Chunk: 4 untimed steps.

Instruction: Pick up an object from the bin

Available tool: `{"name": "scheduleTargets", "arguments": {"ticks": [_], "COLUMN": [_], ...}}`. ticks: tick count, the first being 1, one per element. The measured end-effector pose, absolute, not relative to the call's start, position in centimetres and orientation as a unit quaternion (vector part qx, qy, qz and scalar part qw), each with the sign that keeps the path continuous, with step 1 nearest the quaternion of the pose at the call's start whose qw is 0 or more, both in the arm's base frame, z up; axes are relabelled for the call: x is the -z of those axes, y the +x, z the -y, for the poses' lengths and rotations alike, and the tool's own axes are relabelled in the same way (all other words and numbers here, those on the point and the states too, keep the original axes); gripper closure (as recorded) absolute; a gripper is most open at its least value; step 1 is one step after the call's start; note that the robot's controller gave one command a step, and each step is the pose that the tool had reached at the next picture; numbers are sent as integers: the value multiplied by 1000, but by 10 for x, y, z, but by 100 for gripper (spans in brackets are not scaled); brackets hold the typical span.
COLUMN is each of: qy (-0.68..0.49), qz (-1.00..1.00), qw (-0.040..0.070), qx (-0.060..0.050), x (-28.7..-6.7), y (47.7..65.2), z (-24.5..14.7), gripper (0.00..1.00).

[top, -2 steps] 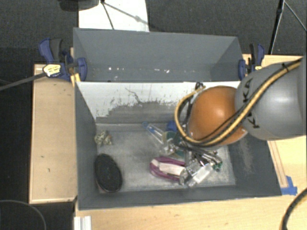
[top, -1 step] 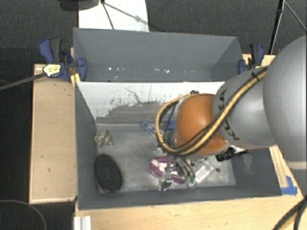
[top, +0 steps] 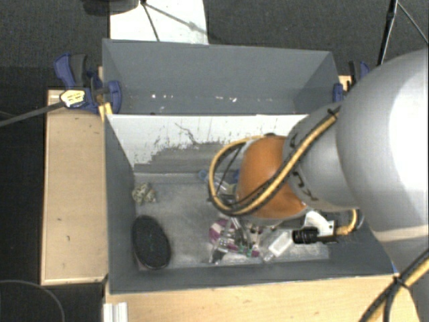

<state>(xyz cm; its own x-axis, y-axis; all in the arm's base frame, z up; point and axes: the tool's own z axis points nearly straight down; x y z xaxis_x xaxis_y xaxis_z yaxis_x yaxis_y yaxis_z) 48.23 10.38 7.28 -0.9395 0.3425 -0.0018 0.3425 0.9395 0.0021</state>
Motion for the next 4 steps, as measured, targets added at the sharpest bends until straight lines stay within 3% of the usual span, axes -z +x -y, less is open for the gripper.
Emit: {"name": "scheduleTargets", "arguments": {"ticks": [1,2,3,4], "qy": [227,228,226,225], "qz": [-974,-974,-974,-974], "qw": [2,4,3,1], "qx": [-3,-3,-1,0], "x": [-73,-75,-136,-141], "y": [480,482,483,484], "z": [-63,-63,-63,-63], "gripper": [0,100,100,100]}}
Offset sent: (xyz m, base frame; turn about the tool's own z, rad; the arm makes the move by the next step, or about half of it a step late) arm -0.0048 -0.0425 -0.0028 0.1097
